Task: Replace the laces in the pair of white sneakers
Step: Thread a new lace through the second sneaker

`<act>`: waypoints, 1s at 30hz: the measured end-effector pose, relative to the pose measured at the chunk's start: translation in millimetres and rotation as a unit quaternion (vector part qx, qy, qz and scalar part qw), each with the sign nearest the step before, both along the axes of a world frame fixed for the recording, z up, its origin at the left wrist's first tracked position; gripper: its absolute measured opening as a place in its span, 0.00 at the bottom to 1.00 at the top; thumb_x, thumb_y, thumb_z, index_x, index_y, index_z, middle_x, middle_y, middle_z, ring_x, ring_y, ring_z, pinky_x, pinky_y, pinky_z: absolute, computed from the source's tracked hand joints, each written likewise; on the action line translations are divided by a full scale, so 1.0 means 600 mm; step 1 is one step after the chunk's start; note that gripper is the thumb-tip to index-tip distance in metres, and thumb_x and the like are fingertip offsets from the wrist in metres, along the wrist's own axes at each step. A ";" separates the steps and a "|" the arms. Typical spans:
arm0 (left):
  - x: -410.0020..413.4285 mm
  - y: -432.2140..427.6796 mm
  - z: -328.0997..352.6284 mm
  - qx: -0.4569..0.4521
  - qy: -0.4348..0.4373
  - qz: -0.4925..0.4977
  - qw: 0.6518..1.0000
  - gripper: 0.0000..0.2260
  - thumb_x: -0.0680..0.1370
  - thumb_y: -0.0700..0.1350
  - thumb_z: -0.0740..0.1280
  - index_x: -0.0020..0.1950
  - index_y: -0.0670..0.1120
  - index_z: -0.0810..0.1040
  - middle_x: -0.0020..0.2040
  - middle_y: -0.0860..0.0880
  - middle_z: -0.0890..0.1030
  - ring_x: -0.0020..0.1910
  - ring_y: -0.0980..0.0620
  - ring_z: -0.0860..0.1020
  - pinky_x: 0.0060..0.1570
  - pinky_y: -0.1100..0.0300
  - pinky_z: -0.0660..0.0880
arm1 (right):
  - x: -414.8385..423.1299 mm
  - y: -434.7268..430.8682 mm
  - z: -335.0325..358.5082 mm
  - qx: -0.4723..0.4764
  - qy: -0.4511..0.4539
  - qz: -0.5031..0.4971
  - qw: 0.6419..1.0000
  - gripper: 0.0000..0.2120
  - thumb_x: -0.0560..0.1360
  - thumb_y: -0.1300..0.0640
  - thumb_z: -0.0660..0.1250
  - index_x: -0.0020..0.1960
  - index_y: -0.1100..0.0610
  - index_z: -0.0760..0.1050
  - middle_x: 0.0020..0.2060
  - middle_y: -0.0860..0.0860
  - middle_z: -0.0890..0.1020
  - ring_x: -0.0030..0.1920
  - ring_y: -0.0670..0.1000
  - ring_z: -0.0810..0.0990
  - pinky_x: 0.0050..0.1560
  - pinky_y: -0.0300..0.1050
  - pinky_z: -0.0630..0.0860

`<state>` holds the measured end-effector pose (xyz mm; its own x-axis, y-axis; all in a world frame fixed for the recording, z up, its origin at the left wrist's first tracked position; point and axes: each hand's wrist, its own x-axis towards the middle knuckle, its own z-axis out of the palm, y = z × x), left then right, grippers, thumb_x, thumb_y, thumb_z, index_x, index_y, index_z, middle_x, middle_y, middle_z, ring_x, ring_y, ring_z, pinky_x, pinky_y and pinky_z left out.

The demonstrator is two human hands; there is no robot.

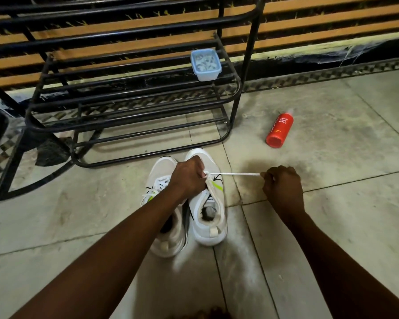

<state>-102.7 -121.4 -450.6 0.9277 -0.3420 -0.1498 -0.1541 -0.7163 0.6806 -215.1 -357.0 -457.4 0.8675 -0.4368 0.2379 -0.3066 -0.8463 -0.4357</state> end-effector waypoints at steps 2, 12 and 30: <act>0.003 0.000 0.001 -0.006 0.013 -0.001 1.000 0.11 0.68 0.40 0.75 0.47 0.47 0.77 0.38 0.52 0.84 0.43 0.49 0.83 0.53 0.50 0.80 | -0.002 0.007 0.002 0.001 -0.006 -0.015 1.000 0.09 0.77 0.61 0.69 0.40 0.64 0.81 0.33 0.59 0.78 0.44 0.61 0.75 0.37 0.46 0.68; 0.002 0.007 0.039 -0.062 0.044 0.041 0.996 0.08 0.70 0.35 0.73 0.46 0.46 0.80 0.37 0.48 0.84 0.35 0.53 0.83 0.35 0.63 0.78 | -0.008 0.011 -0.018 0.091 0.066 0.041 0.993 0.05 0.74 0.60 0.70 0.44 0.57 0.84 0.40 0.57 0.82 0.40 0.57 0.81 0.41 0.47 0.76; -0.052 0.113 0.163 -0.185 0.142 0.039 0.972 0.07 0.75 0.35 0.76 0.48 0.39 0.79 0.33 0.41 0.83 0.24 0.46 0.80 0.27 0.57 0.76 | 0.086 0.201 0.091 0.168 0.037 0.322 0.931 0.04 0.73 0.64 0.70 0.46 0.57 0.82 0.38 0.53 0.84 0.41 0.54 0.81 0.44 0.43 0.74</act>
